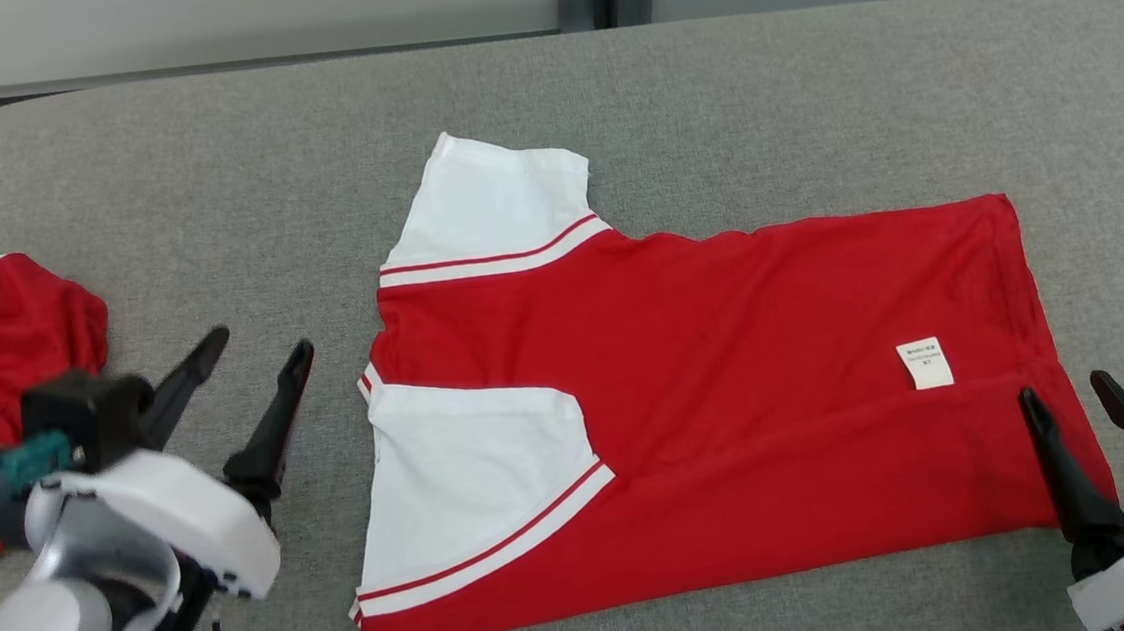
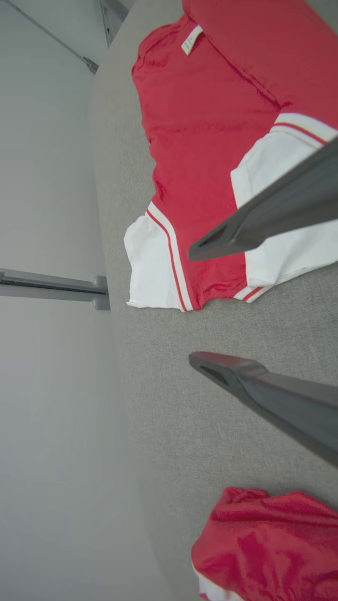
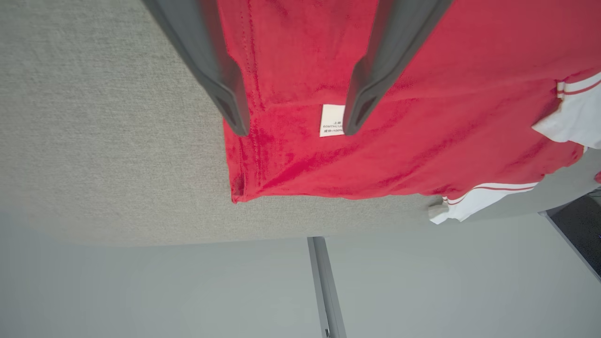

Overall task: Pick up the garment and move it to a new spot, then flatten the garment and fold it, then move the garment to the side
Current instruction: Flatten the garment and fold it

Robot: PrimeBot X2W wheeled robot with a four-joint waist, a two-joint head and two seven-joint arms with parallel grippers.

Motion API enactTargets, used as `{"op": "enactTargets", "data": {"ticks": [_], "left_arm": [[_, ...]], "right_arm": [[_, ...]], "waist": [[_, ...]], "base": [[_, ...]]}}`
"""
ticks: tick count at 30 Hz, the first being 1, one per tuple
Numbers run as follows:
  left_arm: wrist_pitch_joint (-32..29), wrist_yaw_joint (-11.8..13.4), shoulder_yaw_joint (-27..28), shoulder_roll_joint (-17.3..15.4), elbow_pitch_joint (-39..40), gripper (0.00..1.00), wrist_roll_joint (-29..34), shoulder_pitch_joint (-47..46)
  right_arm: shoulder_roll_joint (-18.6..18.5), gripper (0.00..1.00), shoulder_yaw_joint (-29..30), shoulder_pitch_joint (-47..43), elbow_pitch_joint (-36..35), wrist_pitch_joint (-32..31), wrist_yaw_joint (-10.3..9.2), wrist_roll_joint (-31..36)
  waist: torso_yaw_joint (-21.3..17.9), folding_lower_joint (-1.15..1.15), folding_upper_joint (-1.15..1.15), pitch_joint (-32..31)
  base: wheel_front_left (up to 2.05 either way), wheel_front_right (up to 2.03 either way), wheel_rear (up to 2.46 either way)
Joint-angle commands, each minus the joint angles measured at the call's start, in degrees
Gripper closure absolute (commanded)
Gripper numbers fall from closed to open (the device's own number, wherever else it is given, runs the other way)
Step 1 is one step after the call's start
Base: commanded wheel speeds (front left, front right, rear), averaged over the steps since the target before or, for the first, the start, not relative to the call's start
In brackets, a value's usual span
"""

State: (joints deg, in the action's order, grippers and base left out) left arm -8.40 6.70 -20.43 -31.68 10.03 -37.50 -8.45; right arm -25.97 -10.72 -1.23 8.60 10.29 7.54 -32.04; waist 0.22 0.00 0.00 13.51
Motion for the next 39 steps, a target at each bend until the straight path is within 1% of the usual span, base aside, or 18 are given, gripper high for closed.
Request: {"op": "enactTargets", "data": {"ticks": [1, 3, 4, 6, 8, 10, 13, 15, 22, 24, 30, 39], "left_arm": [[-1.6, -1.2, -0.5, -0.2, -1.5, 0.0, -0.3, -3.6], [-5.5, -3.9, -1.3, 0.2, -5.0, 0.0, -1.8, -10.9], [-10.2, -6.4, -2.0, 0.8, -9.2, 0.0, -4.5, -17.5], [-14.8, -8.4, -2.3, 0.4, -13.6, 0.0, -5.8, -24.0], [-18.8, -9.7, -3.2, 0.5, -17.3, 0.0, -6.5, -29.9], [-22.5, -10.5, -4.0, 0.9, -21.2, 0.0, -7.2, -34.7], [-27.8, -11.3, -5.0, 0.8, -26.6, 0.0, -7.9, -40.6], [-29.6, -11.8, -5.7, 0.8, -29.1, 0.0, -7.5, -43.9], [-31.7, -12.7, -7.1, 1.7, -36.2, 0.0, -6.9, -51.1], [-32.0, -13.0, -7.6, 1.5, -37.6, 0.0, -6.4, -52.5], [-31.9, -13.5, -9.1, 0.9, -40.5, 0.0, -5.4, -55.6], [-31.4, -13.8, -11.1, 0.3, -43.4, 0.0, -4.2, -57.8]], "right_arm": [[0.1, 0.0, -0.4, 1.4, -0.2, 0.0, -0.11, 0.5], [0.4, 0.0, -1.5, 3.2, -0.4, -0.2, -0.11, 0.9], [0.5, 0.0, -2.7, 4.9, -0.5, -0.1, -0.11, 1.0], [0.9, 0.0, -3.9, 6.8, -0.7, 0.2, -0.11, 0.2], [1.0, 0.0, -5.0, 8.7, -0.6, 0.6, -0.11, -0.4], [1.5, 0.0, -6.3, 10.0, -0.3, 1.2, -0.11, -0.9], [2.2, 0.0, -8.2, 12.0, 0.3, 2.2, -0.11, -1.7], [2.3, 0.0, -9.0, 13.0, 0.9, 2.8, -0.11, -2.3], [2.8, 0.0, -10.6, 15.2, 2.5, 4.4, -0.11, -3.3], [3.0, 0.0, -11.0, 15.7, 2.7, 4.6, -0.11, -3.7], [3.4, 0.0, -11.8, 16.9, 3.0, 4.9, -0.11, -4.4], [4.2, 0.0, -12.0, 17.4, 2.5, 4.8, -0.12, -4.5]], "waist": [[-0.7, 0.0, 0.0, 1.7], [-1.5, 0.0, 0.0, 3.3], [-2.5, 0.0, 0.0, 5.0], [-3.7, 0.0, 0.0, 6.7], [-5.0, 0.0, 0.0, 8.3], [-6.3, 0.0, 0.0, 9.8], [-8.3, 0.0, 0.0, 11.9], [-9.5, 0.0, 0.0, 13.2], [-12.4, 0.0, 0.0, 17.2], [-12.9, 0.0, 0.0, 18.0], [-14.2, 0.0, 0.0, 20.0], [-15.1, 0.0, 0.0, 21.3]], "base": [[0.0, 0.0, 0.0], [0.0, 0.0, 0.0], [0.0, 0.0, 0.0], [0.0, 0.0, 0.0], [0.0, 0.0, 0.0], [0.0, 0.0, 0.0], [0.0, 0.0, 0.0], [0.0, 0.0, 0.0], [0.0, 0.0, 0.0], [0.0, 0.0, 0.0], [0.0, 0.0, 0.0], [0.0, 0.0, 0.0]]}}
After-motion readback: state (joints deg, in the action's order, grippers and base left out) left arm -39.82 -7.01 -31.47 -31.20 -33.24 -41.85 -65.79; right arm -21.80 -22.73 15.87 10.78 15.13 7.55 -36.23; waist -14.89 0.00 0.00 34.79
